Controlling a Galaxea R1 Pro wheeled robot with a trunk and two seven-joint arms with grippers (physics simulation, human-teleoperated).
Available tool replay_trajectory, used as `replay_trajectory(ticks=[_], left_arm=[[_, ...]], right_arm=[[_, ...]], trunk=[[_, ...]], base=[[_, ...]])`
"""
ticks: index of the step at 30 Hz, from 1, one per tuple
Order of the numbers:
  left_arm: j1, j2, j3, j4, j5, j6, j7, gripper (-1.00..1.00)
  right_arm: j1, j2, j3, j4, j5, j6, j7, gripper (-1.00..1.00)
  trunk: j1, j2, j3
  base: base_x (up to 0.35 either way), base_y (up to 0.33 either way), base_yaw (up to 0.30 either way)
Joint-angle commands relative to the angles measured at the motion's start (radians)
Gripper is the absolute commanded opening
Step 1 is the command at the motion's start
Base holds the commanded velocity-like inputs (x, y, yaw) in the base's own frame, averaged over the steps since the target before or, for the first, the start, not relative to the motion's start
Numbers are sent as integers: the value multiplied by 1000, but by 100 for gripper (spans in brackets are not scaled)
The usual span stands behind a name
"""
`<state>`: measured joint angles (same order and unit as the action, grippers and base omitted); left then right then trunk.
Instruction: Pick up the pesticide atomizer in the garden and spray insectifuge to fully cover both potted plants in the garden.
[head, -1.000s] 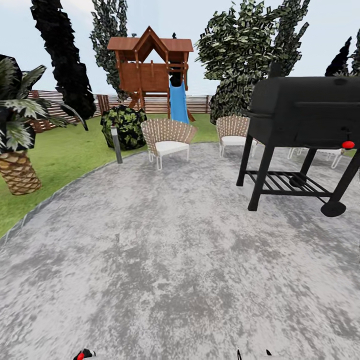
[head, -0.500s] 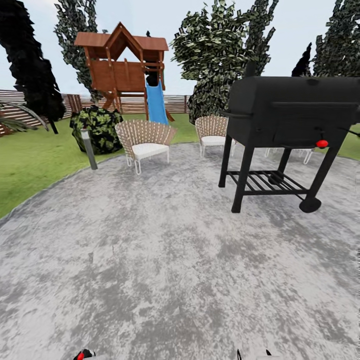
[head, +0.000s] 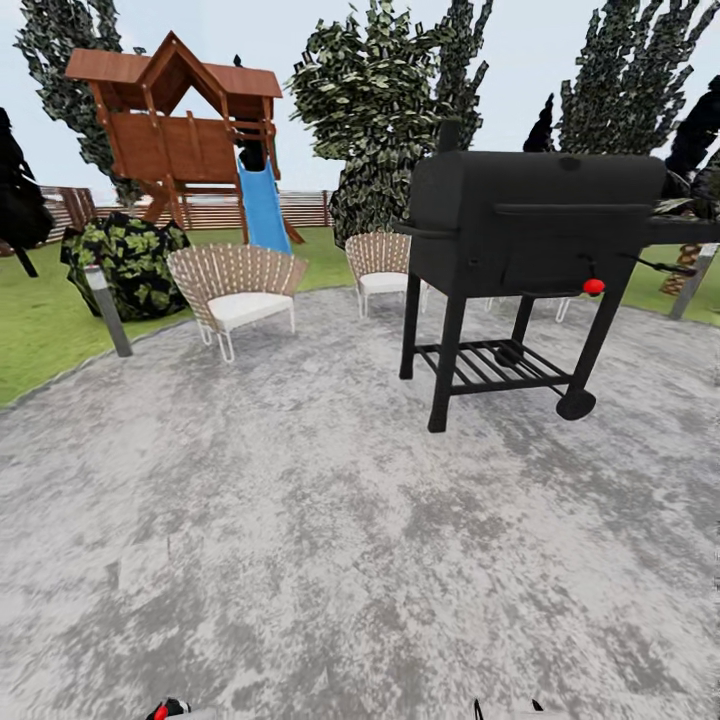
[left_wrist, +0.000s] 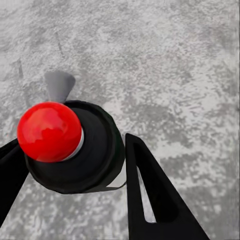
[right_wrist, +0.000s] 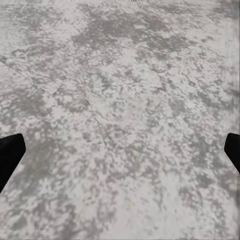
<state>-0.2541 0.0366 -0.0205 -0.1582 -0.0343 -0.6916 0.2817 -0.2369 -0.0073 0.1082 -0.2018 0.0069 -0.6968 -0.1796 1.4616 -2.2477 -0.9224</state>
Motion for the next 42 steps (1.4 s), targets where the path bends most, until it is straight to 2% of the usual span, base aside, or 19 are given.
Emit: replay_trajectory(ticks=[1,42], left_arm=[[0,0,-2,0,-4,-2,7,-100],[0,0,-2,0,-4,-2,7,-100]], right_arm=[[-1,0,8,1,1,-1,-9,100],[-1,0,8,1,1,-1,-9,100]], trunk=[[0,0,-1],[0,0,-1]], base=[[340,0,-266],[340,0,-266]])
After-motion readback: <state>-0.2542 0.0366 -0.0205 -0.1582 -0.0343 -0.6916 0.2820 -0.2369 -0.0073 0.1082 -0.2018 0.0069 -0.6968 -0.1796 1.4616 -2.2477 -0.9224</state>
